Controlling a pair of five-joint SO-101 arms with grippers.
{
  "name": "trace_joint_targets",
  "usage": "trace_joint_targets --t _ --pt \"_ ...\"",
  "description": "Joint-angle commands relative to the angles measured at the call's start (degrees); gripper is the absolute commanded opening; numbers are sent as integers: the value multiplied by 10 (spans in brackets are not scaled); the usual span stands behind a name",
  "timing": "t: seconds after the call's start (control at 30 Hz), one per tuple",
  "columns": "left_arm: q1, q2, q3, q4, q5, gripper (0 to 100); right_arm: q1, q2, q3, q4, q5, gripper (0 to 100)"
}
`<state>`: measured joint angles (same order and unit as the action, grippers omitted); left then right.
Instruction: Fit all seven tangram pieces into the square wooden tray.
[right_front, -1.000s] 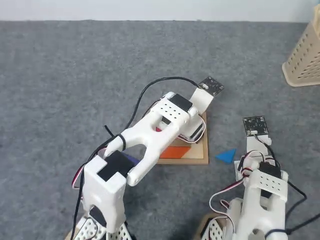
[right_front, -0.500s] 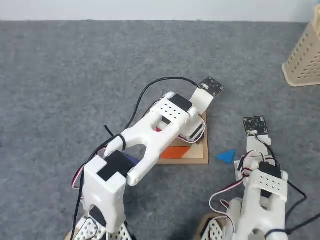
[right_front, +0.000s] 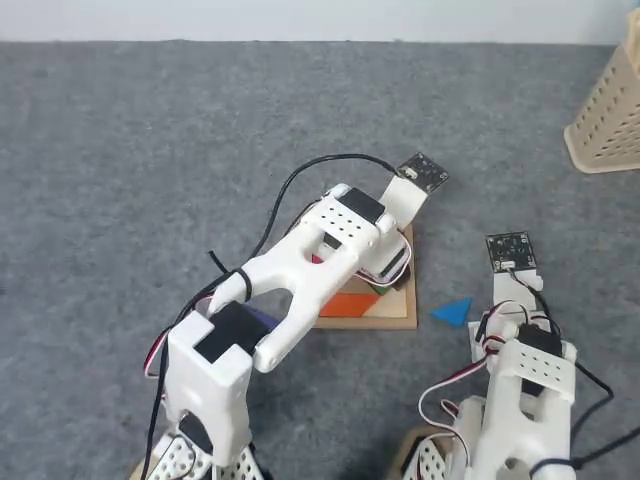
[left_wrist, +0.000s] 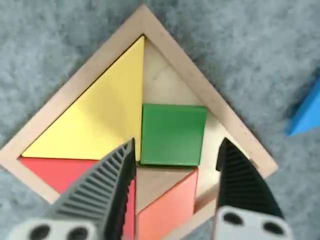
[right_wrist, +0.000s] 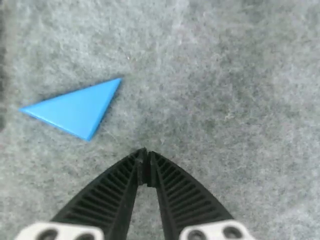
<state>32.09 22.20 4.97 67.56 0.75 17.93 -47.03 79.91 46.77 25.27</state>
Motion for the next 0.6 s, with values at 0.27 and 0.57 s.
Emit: trace_joint_targets --t 0.27,0.57 --pt "-65 -44 -24 21 -3 13 -6 -16 -4 -7 11 10" --pt "-212 -169 44 63 -27 101 -6 -16 -4 -7 11 10"
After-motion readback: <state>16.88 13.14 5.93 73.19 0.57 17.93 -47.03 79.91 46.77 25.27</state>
